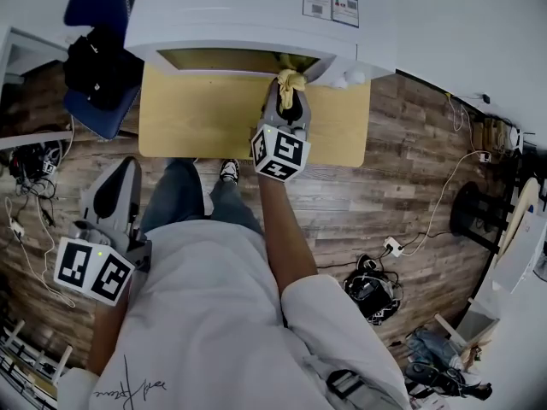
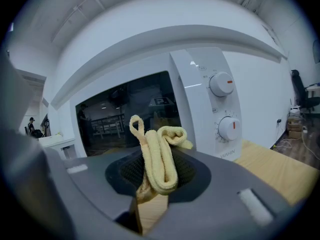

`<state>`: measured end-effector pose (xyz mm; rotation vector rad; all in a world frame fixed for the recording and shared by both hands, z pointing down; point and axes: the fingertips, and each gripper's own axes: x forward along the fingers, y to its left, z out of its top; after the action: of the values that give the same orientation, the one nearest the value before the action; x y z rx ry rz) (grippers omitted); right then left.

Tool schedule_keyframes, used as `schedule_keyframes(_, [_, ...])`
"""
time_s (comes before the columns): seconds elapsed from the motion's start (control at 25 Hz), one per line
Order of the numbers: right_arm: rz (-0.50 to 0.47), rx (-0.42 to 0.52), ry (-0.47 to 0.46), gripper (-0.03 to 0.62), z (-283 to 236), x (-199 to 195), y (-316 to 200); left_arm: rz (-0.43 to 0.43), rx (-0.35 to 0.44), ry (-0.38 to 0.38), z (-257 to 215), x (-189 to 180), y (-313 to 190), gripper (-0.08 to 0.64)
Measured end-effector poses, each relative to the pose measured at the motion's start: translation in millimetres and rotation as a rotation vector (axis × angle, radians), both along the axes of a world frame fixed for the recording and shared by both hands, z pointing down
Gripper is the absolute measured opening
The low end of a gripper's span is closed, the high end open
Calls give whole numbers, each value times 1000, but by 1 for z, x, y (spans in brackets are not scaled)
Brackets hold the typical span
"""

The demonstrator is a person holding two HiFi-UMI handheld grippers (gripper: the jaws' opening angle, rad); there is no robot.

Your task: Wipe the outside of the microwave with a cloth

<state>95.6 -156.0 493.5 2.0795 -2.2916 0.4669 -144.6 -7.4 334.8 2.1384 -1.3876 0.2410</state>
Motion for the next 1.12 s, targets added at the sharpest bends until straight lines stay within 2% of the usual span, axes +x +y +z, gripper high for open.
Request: schedule_keyframes(1.12, [-357,-26,-34,109,7,-143,-1,-40,-30,5,8,-26,-9,-5])
